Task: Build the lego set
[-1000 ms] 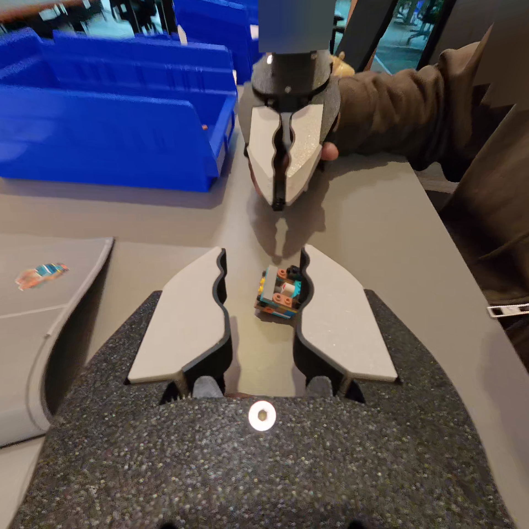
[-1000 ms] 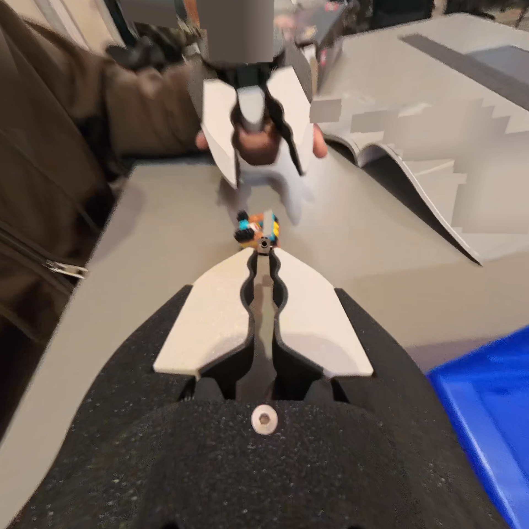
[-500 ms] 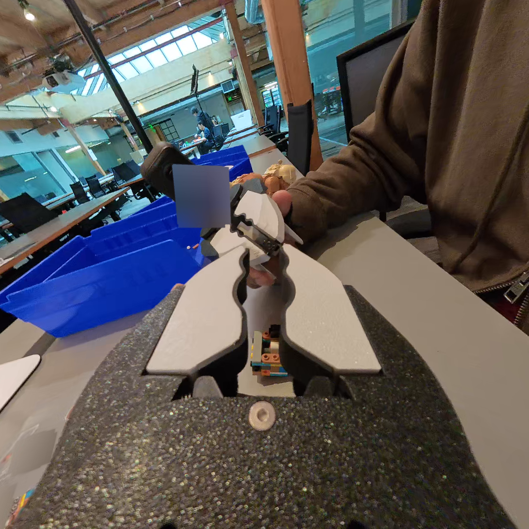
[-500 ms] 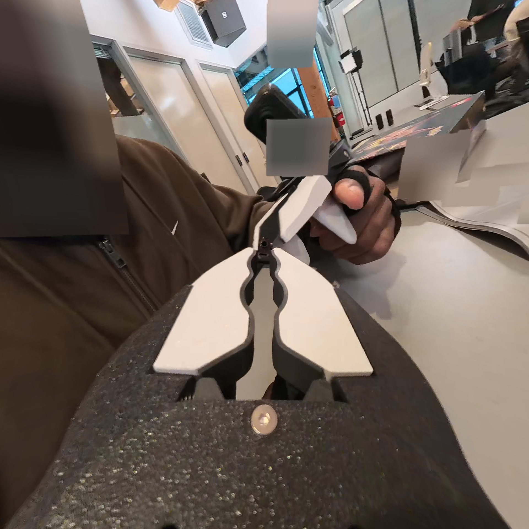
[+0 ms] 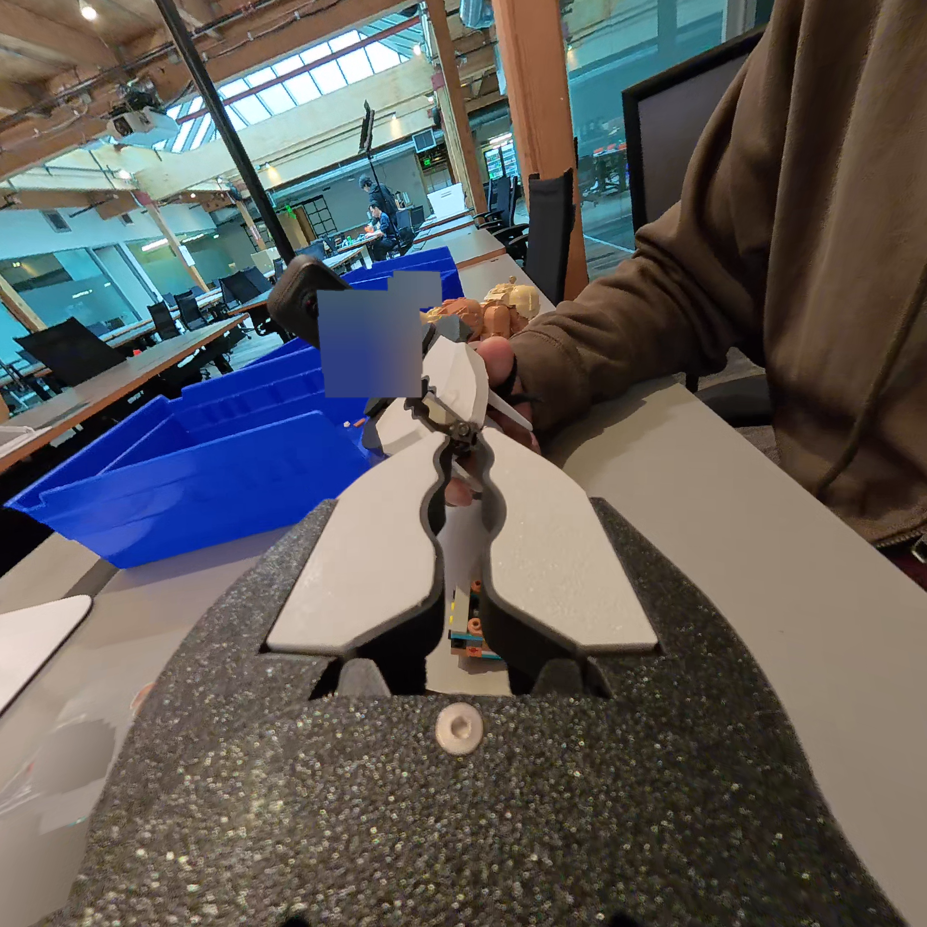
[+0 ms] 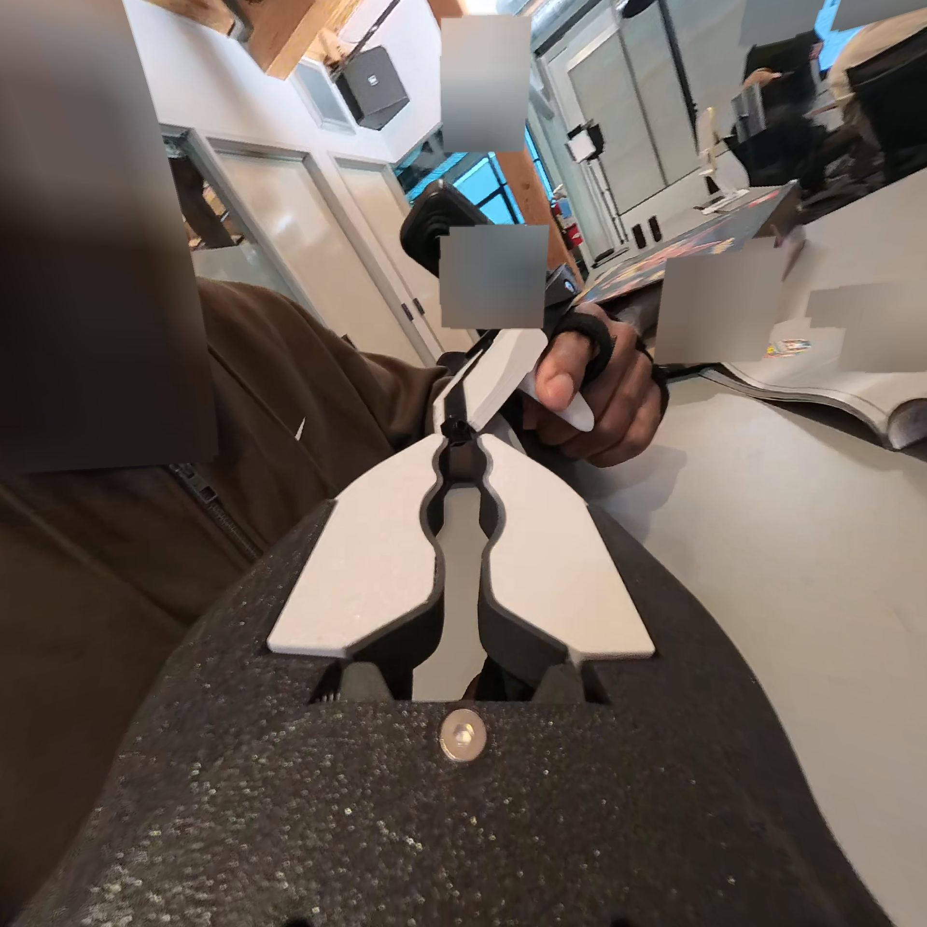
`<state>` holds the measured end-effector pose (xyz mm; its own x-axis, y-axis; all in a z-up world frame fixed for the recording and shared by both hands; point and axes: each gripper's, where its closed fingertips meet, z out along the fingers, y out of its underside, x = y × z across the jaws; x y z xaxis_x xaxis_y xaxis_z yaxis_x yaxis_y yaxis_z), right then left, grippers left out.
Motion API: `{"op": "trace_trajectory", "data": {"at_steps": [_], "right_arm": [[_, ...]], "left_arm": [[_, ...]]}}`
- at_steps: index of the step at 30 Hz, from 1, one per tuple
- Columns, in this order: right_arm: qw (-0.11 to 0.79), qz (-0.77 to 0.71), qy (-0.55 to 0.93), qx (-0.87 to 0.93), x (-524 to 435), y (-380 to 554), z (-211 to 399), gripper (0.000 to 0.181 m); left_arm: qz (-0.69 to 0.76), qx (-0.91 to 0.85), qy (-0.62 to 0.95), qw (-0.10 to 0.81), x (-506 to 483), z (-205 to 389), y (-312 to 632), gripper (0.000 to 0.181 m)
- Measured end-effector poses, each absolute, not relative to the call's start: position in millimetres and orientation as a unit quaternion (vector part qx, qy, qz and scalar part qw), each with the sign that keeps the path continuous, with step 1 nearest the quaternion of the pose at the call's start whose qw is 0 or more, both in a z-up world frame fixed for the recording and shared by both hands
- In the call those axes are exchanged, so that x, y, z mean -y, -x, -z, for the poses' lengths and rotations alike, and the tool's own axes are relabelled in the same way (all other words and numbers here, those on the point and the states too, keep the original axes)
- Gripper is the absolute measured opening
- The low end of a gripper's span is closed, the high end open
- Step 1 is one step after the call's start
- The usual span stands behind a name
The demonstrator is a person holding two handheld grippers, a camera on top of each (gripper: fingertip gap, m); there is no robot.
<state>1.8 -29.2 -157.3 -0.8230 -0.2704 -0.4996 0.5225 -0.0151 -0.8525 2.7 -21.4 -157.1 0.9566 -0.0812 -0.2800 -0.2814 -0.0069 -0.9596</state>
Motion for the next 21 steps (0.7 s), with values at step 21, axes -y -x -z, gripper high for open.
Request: {"op": "trace_trajectory", "data": {"at_steps": [21], "right_arm": [[0.189,0.683,-0.169,-0.685,19.6,28.6,176.6,0.019]], "left_arm": [[-0.034,-0.057,0.723,0.687,24.0,170.1,18.1,0.008]]}}
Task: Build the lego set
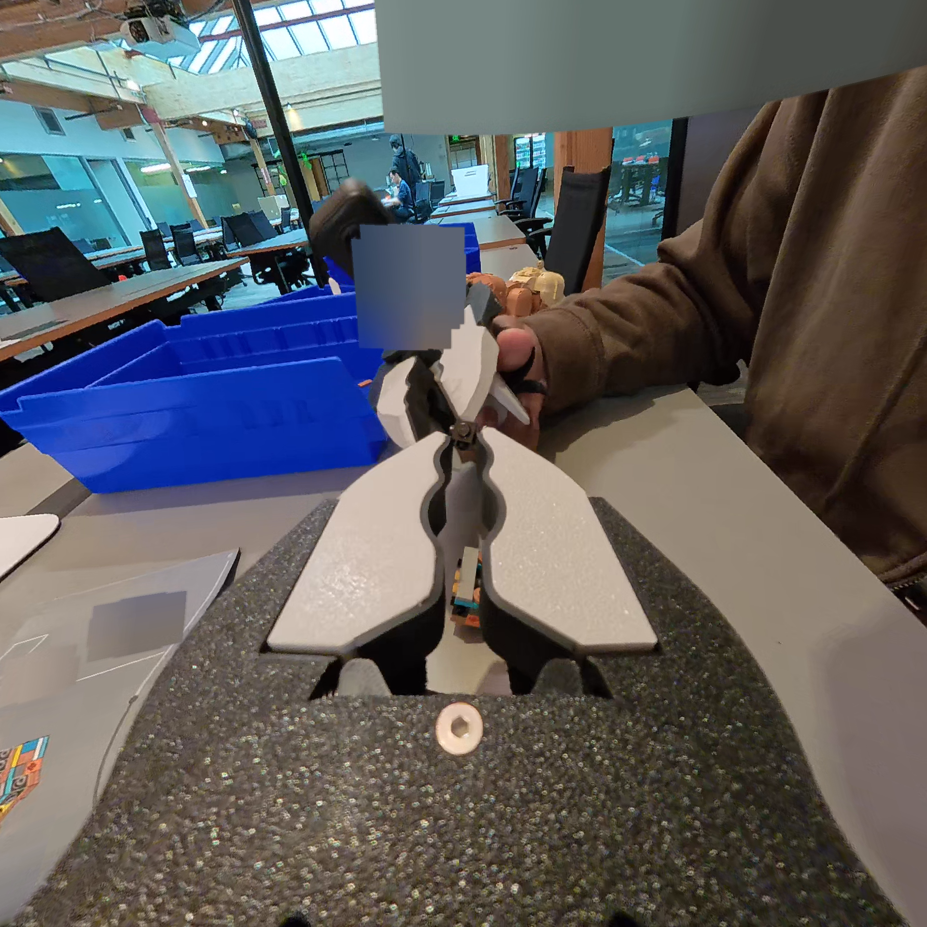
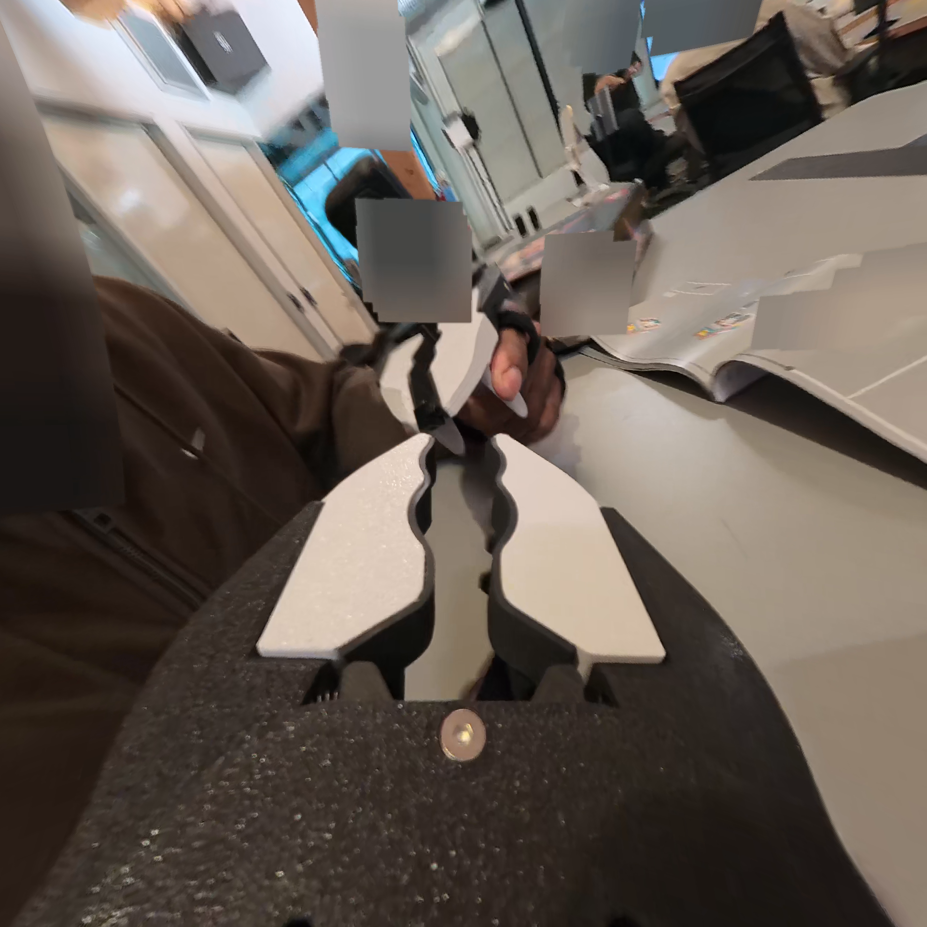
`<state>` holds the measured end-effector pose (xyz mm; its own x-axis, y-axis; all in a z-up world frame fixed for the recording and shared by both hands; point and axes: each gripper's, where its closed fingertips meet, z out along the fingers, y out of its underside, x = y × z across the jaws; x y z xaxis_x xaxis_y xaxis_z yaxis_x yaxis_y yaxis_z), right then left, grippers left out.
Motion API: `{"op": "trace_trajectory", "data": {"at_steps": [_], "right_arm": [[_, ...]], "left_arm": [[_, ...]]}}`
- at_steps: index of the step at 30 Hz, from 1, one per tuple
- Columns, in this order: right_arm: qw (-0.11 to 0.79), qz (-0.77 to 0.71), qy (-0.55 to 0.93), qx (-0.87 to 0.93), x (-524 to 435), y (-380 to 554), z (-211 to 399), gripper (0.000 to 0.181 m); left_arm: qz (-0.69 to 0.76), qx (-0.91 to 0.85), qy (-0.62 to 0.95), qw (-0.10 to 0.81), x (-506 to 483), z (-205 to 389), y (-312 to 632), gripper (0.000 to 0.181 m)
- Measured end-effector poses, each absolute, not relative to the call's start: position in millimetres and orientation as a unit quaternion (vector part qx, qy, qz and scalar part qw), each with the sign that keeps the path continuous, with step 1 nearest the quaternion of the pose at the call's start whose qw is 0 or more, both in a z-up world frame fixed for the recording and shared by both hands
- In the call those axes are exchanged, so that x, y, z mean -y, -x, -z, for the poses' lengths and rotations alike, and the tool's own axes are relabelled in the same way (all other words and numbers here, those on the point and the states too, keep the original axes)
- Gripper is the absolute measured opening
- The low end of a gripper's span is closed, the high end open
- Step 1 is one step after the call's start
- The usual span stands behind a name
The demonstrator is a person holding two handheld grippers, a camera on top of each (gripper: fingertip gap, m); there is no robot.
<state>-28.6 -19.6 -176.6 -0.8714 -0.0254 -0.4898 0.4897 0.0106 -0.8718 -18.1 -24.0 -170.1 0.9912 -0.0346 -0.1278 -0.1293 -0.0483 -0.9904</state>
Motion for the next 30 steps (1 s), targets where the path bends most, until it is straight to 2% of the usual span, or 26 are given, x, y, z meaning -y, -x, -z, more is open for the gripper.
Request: {"op": "trace_trajectory", "data": {"at_steps": [7,12,19,26,30], "right_arm": [[0.009,0.566,-0.114,-0.816,15.4,31.3,220.3,0.029],[-0.084,0.476,-0.043,-0.874,17.3,21.5,244.1,0.038],[-0.106,0.454,-0.019,-0.885,20.2,16.0,252.7,0.058],[-0.105,0.464,-0.005,-0.880,20.3,10.7,246.8,0.062],[-0.135,0.440,-0.001,-0.888,20.8,17.5,256.9,0.066]], "left_arm": [[-0.049,-0.053,0.771,0.633,29.2,194.0,30.8,0.009],[-0.053,-0.041,0.790,0.609,32.9,205.1,39.1,0.008],[-0.044,-0.026,0.802,0.596,35.4,214.1,44.6,0.008],[-0.035,-0.023,0.804,0.593,35.3,216.4,43.4,0.008],[-0.028,-0.023,0.814,0.580,36.5,220.2,42.2,0.008]]}}
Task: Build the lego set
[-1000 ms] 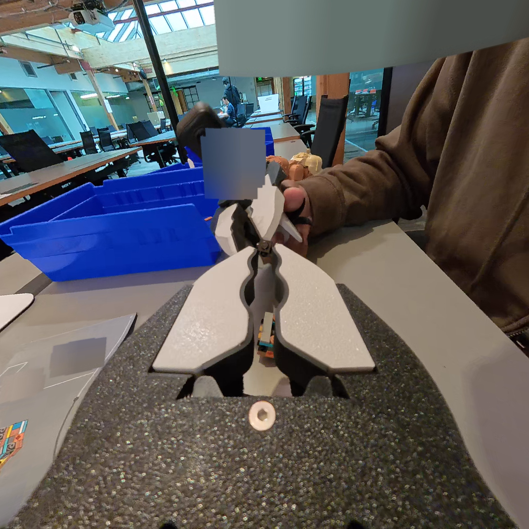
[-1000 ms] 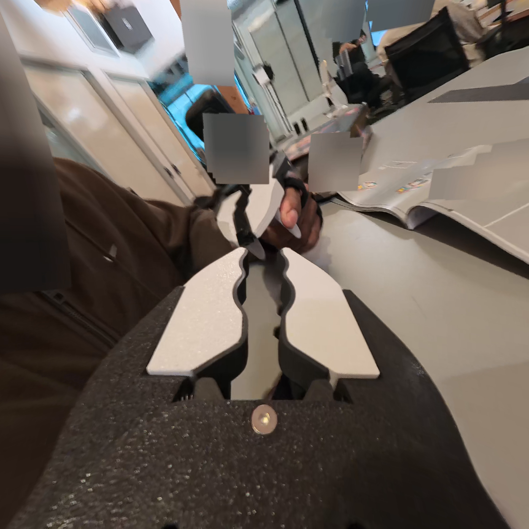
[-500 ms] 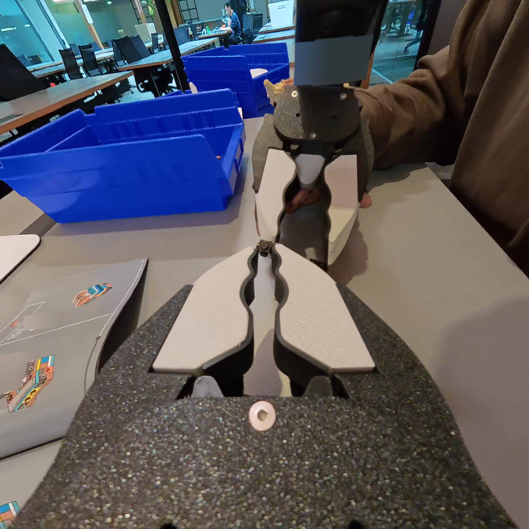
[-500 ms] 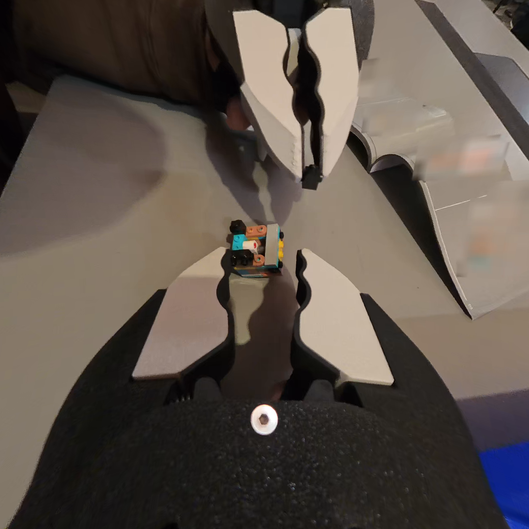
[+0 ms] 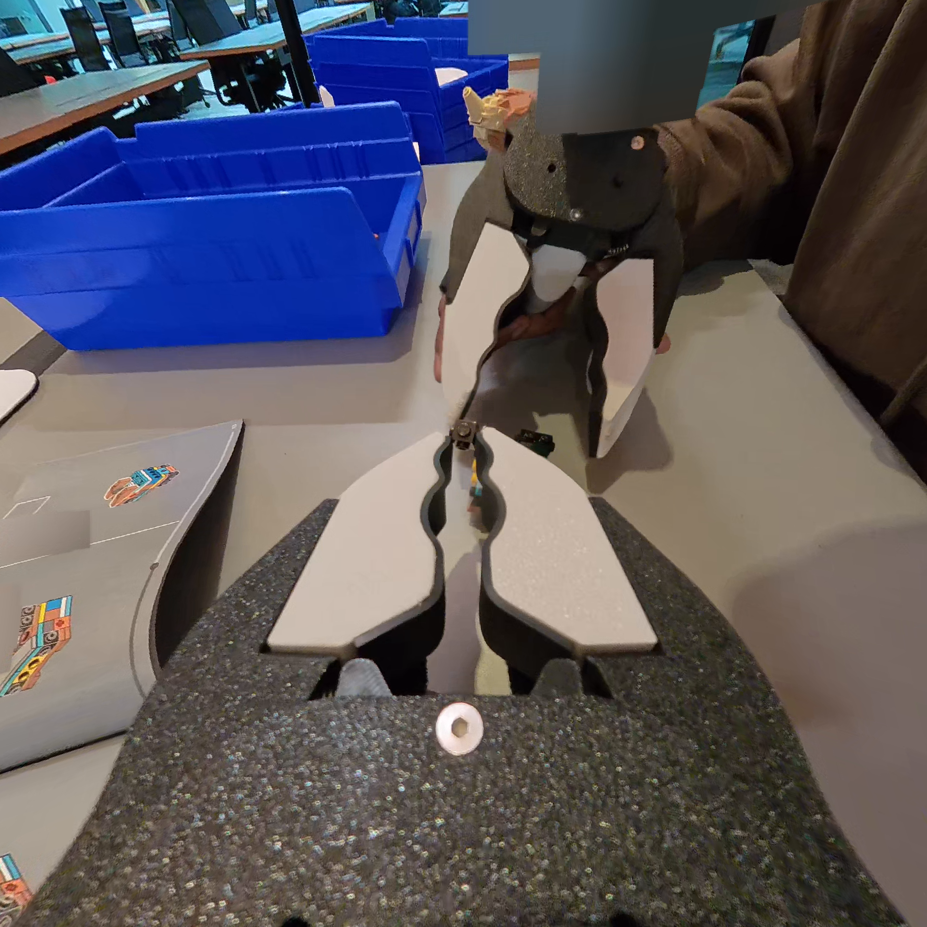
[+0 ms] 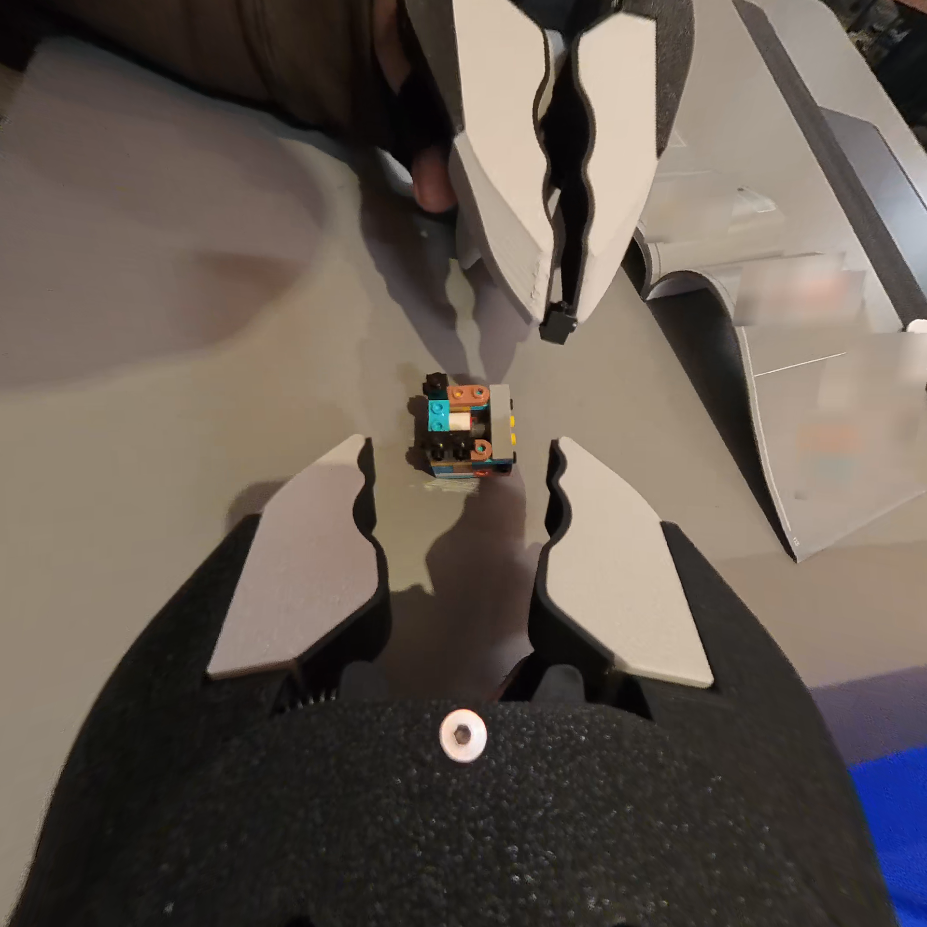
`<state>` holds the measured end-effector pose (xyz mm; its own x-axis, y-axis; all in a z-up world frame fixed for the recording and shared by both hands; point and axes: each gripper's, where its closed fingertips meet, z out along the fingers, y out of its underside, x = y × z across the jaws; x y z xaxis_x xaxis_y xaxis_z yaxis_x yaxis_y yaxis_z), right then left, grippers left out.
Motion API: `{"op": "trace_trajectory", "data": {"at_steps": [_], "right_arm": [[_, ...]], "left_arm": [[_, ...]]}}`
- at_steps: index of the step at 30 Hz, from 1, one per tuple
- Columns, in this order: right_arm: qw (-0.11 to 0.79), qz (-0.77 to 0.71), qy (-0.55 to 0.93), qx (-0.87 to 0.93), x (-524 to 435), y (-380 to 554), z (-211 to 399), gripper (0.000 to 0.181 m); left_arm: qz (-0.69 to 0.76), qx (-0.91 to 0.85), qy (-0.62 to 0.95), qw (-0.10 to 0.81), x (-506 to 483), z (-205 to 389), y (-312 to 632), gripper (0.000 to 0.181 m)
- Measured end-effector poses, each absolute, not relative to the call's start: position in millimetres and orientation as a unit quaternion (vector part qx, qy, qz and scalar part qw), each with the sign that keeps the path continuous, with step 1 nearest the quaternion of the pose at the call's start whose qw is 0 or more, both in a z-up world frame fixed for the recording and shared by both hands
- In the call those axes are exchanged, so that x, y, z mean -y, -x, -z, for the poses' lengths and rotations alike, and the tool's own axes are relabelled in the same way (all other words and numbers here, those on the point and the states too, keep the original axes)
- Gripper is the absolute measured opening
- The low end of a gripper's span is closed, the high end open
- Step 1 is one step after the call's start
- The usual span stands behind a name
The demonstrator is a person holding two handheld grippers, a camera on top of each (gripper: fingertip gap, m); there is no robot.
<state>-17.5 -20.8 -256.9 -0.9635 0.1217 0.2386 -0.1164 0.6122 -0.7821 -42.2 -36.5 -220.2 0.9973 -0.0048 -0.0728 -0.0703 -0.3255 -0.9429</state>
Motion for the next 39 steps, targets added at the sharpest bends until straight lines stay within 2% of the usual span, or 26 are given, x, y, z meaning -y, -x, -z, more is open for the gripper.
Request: {"op": "trace_trajectory", "data": {"at_steps": [9,13,16,20,27,34,39], "right_arm": [[0.138,-0.408,0.002,0.903,30.2,24.0,272.0,0.066],[0.122,-0.401,0.016,0.908,31.4,26.5,274.8,0.057],[0.116,-0.397,0.020,0.910,31.4,27.3,275.9,0.042],[0.121,-0.398,0.041,0.909,31.1,34.0,275.3,0.041],[0.099,-0.466,0.097,0.874,42.2,36.3,254.7,0.040],[0.059,-0.561,0.144,0.813,48.9,36.2,222.3,0.039],[0.081,-0.577,0.148,0.799,41.9,41.2,212.3,0.039]], "left_arm": [[-0.020,-0.009,0.833,0.553,37.7,225.2,44.3,0.008],[-0.015,-0.009,0.834,0.551,35.6,225.9,43.0,0.008],[-0.010,-0.008,0.834,0.551,34.3,224.5,41.6,0.008],[-0.005,-0.008,0.843,0.538,35.8,222.8,38.7,0.008],[-0.021,0.020,0.879,0.475,40.6,215.5,35.7,0.008],[-0.022,0.041,0.877,0.478,46.1,180.9,38.7,0.008],[-0.023,0.024,0.893,0.448,46.8,173.3,39.6,0.008]]}}
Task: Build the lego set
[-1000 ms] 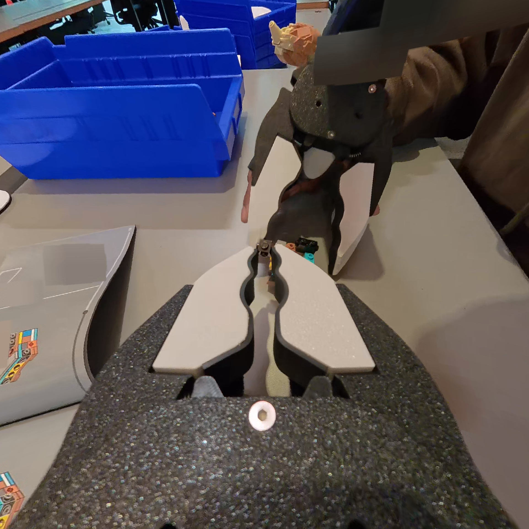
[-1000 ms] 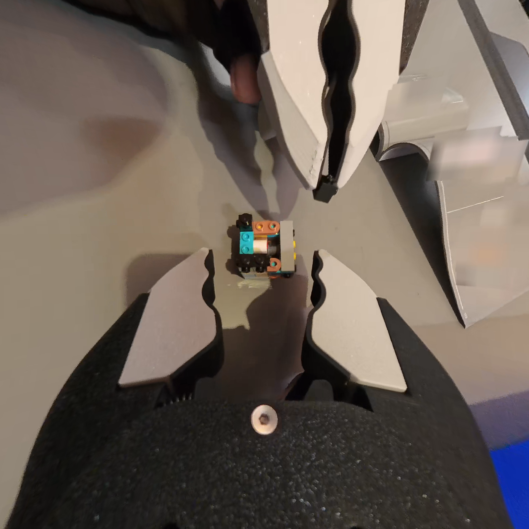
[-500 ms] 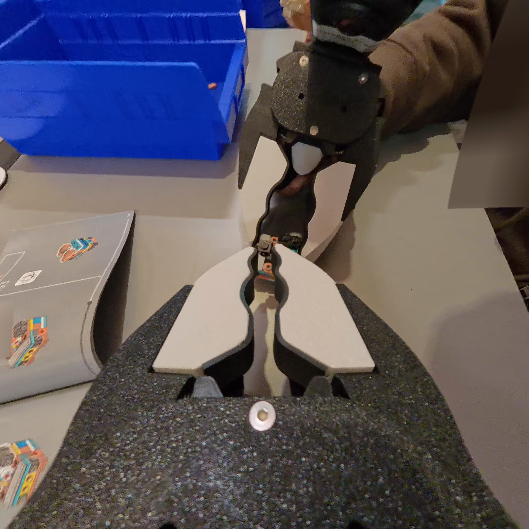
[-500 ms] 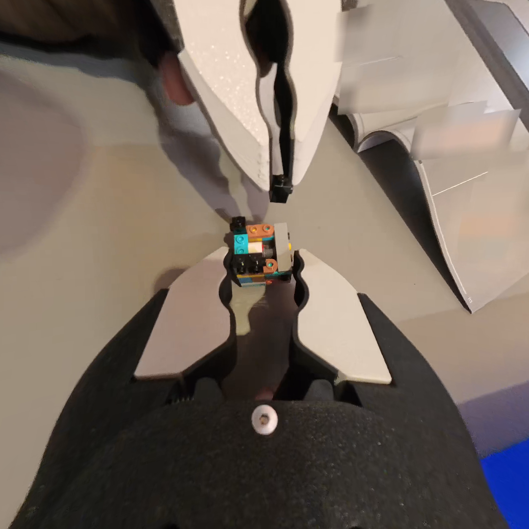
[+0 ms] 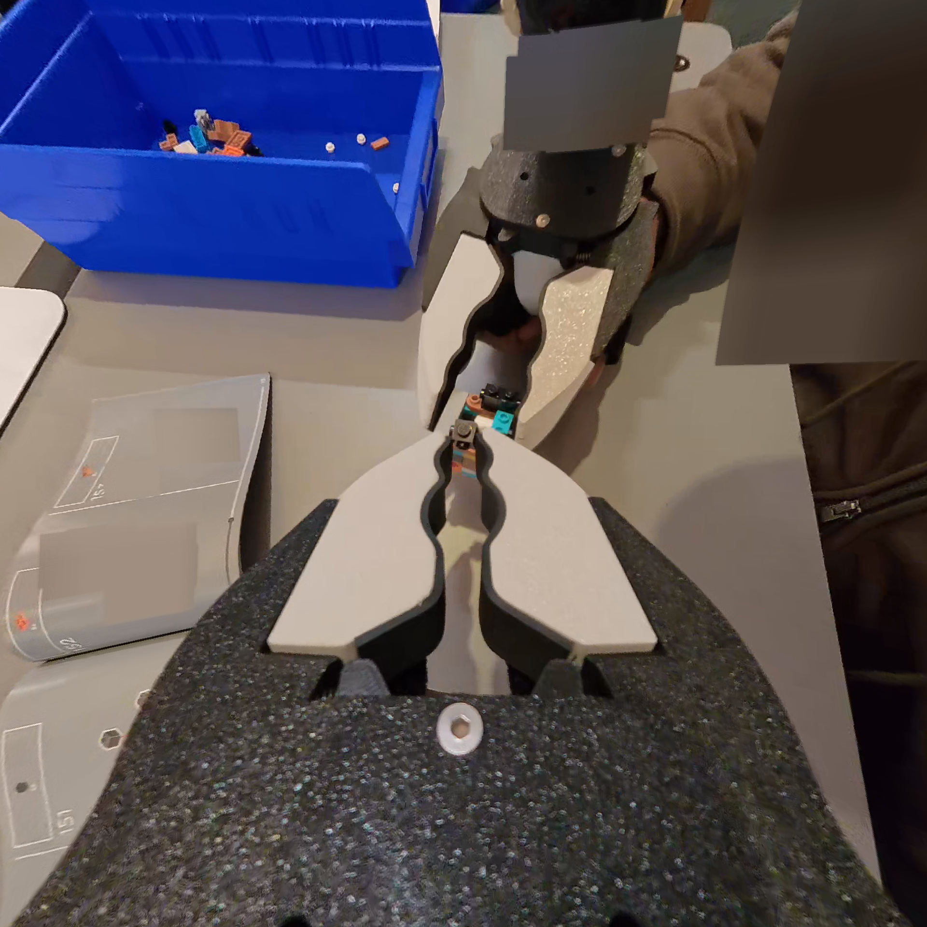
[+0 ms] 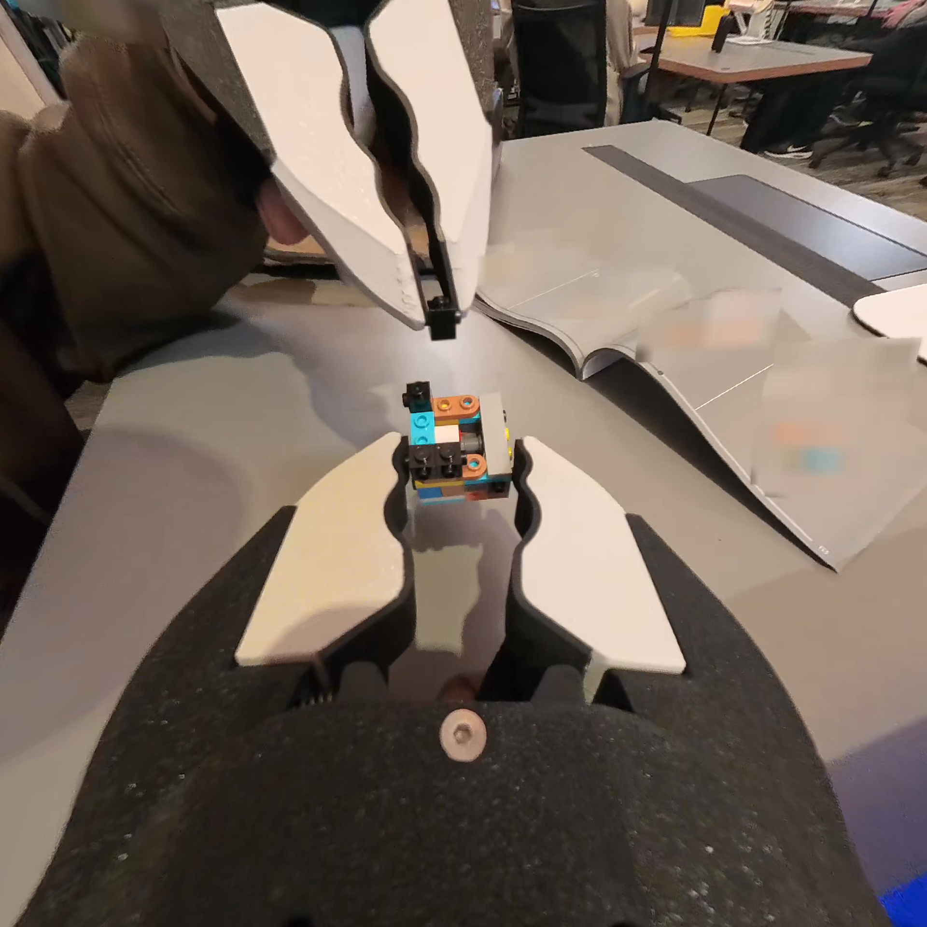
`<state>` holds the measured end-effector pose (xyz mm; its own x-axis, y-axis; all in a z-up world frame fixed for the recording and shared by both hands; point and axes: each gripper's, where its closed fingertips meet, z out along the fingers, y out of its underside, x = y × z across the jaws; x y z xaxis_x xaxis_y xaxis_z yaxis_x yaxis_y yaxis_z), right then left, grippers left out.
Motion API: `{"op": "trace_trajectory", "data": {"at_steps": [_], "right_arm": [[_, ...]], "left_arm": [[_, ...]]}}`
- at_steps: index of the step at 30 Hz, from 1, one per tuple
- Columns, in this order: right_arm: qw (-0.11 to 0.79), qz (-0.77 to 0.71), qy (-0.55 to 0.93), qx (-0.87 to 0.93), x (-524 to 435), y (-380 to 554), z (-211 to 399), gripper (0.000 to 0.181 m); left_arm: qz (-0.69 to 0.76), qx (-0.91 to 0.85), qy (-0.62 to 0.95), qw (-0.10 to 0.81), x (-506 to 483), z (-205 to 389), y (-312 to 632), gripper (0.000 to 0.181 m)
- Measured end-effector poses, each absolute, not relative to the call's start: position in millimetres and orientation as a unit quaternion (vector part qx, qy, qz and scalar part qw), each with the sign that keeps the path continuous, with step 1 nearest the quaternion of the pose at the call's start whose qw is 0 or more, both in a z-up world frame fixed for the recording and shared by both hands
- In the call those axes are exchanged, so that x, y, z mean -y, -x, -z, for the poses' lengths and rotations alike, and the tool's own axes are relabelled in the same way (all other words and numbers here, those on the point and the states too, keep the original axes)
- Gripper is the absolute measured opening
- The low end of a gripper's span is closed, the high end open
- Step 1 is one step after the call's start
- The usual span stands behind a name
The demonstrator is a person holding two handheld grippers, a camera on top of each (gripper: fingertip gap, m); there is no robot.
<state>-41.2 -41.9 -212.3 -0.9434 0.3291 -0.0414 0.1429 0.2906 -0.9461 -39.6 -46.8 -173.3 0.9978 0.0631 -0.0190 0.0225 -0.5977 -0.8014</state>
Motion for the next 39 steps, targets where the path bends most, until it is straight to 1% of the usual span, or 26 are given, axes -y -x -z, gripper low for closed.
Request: {"op": "trace_trajectory", "data": {"at_steps": [9,23,39], "right_arm": [[0.093,-0.575,0.131,0.802,39.8,36.6,210.8,0.039],[0.101,-0.584,0.117,0.797,41.5,32.3,207.1,0.039],[0.118,-0.599,0.110,0.785,41.8,31.5,200.9,0.039]], "left_arm": [[-0.007,-0.002,0.910,0.414,42.9,187.0,33.0,0.008],[0.036,0.002,0.906,0.421,41.5,194.0,29.0,0.008],[0.072,0.002,0.895,0.441,42.0,187.0,23.0,0.009]]}}
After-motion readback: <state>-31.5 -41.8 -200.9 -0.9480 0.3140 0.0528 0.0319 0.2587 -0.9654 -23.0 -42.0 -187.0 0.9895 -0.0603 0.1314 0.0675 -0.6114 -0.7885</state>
